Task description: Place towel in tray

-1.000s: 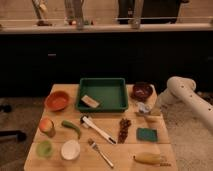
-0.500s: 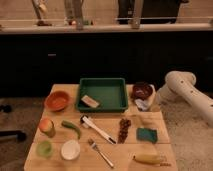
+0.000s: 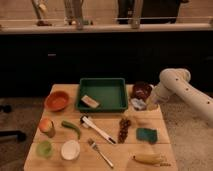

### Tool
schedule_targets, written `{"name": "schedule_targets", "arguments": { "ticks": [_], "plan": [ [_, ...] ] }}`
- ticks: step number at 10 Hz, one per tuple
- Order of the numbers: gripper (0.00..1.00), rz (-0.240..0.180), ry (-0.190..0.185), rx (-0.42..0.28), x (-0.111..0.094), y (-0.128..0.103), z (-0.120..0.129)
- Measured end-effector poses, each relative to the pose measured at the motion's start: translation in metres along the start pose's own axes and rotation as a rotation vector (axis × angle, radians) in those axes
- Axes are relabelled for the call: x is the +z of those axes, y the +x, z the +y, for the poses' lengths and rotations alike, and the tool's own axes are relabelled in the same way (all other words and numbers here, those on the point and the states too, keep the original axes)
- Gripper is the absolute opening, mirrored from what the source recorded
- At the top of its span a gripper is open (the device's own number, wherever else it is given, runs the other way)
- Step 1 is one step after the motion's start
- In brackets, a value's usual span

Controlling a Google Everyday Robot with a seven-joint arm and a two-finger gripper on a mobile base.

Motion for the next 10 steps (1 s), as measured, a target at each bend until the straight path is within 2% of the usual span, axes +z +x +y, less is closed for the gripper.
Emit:
{"name": "schedule_targets", "arguments": {
  "ticks": [4,6,8,10],
  "plan": [
    [0.0,0.0,0.0,-0.001,0.0,0.0,0.0],
    [0.0,-0.006,-0.001,-0.018,0.007,-0.007,0.004],
    [0.0,-0.028,0.001,-0.032,0.011,-0.024,0.007],
    [0.0,-0.057,0.007,-0.038,0.009,-0.03,0.007]
  ]
}}
